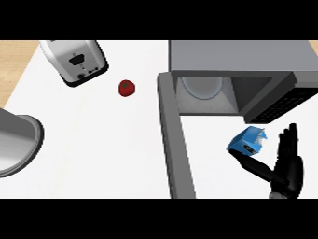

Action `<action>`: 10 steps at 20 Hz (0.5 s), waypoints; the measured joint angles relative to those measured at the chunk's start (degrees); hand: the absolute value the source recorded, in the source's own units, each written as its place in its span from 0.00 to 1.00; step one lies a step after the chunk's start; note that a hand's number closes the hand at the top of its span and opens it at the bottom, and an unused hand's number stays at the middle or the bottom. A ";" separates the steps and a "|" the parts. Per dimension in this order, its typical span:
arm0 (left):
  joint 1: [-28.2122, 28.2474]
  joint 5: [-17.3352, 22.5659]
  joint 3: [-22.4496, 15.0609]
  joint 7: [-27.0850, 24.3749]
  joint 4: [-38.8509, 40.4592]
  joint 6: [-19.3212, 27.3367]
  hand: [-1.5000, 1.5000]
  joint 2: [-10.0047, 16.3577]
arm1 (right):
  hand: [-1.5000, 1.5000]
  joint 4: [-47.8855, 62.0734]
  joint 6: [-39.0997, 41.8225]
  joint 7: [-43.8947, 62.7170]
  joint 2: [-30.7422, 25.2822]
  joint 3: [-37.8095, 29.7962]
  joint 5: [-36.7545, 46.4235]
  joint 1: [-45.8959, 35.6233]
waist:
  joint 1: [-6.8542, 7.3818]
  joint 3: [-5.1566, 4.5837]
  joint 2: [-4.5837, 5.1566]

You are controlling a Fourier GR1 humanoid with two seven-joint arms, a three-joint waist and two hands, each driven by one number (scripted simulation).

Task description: Pick up the milk, place it into the microwave and close the microwave

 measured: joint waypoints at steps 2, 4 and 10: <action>-0.09 0.12 -0.03 0.11 -0.02 0.06 0.00 -0.11 | 0.00 2.69 -0.29 -1.87 0.03 -0.11 -0.52 -0.83 | 0.01 0.00 0.00; -0.82 0.35 0.73 1.13 -0.05 0.18 0.00 0.27 | 0.00 5.45 0.25 -3.92 -0.30 -1.10 -1.16 -1.21 | 0.00 0.01 0.02; -0.11 1.77 2.34 0.17 0.61 -1.58 0.00 0.37 | 0.00 16.20 0.95 -10.70 -1.06 -4.05 -2.35 -5.53 | 0.20 0.00 0.02</action>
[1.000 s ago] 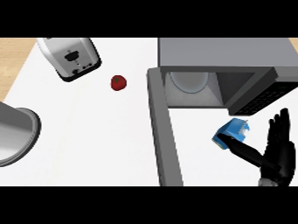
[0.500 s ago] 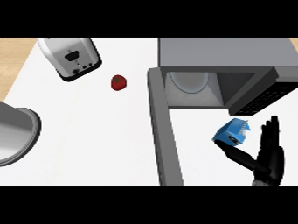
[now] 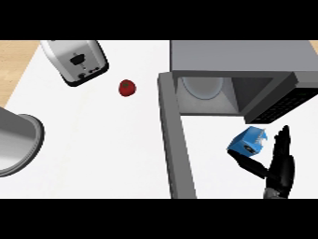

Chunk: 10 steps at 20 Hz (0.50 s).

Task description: Pick up the milk, place it into the microwave and close the microwave

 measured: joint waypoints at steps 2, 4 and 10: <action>0.50 0.63 1.25 -0.13 0.01 -0.98 0.00 -0.07 | 1.00 3.70 0.63 -2.30 -0.02 -0.83 -0.50 -1.78 | 0.08 0.01 0.01; 0.41 0.84 1.30 0.01 -0.03 -0.92 0.00 -0.28 | 1.00 5.40 1.44 -3.77 -0.05 -1.01 -0.83 -2.61 | 0.01 0.01 0.00; 1.75 1.36 0.08 -0.20 -0.20 -1.07 0.00 -0.48 | 1.00 11.27 3.74 -11.19 -0.81 -1.55 -0.66 -5.19 | 0.14 0.01 -0.01</action>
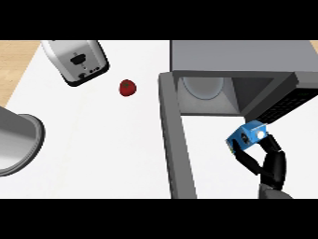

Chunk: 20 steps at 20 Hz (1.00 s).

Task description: Pick up the milk, place it into the microwave and close the microwave

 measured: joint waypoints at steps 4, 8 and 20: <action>-0.32 0.33 0.20 0.46 -0.05 0.45 0.00 0.26 | 1.00 3.35 0.29 -3.77 -1.21 -1.22 -0.05 -3.45 | 0.06 0.02 0.02; -1.18 0.48 0.30 -0.18 0.29 -0.01 0.00 0.52 | 1.00 6.67 7.11 -9.17 -3.78 0.90 1.16 -6.84 | 0.69 0.08 0.13; -0.66 1.19 0.99 -0.66 0.56 -0.98 0.00 0.02 | 1.00 14.73 29.37 -21.33 -8.73 6.32 2.54 -13.71 | 0.37 0.04 0.07</action>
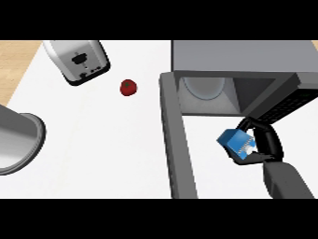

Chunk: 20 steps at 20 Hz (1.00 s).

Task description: Pick up the milk, place it into the microwave and close the microwave

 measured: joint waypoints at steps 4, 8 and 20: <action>-0.21 0.64 1.41 0.80 0.08 -0.11 0.00 0.22 | 1.00 -5.36 0.94 3.19 0.63 1.56 0.15 -0.01 | -0.56 -0.06 -0.15; 1.94 1.05 1.72 -0.32 0.07 -0.61 0.00 -0.04 | 1.00 -12.50 -2.33 8.58 3.22 3.39 1.01 0.75 | -0.70 -0.09 -0.26; 0.80 4.09 4.30 0.20 1.17 -1.87 0.00 1.12 | 1.00 -12.58 -14.07 21.40 6.89 3.81 6.71 -12.67 | -0.16 -0.07 -0.03</action>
